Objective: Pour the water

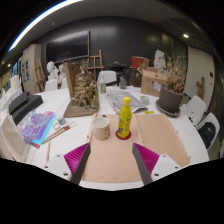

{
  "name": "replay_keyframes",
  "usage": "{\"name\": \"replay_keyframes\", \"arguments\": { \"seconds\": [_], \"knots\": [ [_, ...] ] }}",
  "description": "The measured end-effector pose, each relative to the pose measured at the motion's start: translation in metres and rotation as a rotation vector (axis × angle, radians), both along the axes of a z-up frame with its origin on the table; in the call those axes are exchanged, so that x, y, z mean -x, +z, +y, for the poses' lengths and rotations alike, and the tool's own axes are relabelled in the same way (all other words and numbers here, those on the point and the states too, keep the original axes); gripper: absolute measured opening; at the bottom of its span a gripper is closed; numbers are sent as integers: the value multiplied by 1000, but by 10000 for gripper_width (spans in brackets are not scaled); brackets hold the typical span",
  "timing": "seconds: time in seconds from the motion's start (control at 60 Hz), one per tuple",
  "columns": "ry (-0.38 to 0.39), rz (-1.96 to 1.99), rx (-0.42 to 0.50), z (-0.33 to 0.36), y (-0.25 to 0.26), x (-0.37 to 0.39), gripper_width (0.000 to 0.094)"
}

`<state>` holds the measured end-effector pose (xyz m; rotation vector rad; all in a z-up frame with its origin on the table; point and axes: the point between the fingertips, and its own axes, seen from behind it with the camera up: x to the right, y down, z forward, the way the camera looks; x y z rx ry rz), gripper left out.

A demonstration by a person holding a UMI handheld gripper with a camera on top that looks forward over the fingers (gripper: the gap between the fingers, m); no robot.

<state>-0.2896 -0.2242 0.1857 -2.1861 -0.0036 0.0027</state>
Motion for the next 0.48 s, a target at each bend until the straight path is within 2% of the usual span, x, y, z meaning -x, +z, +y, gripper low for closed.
{"name": "replay_keyframes", "arguments": {
  "seconds": [0.183, 0.483],
  "knots": [
    [-20, -46, 1, -44, 18, 18, 861],
    [-58, -88, 14, -62, 22, 10, 859]
  ]
}}
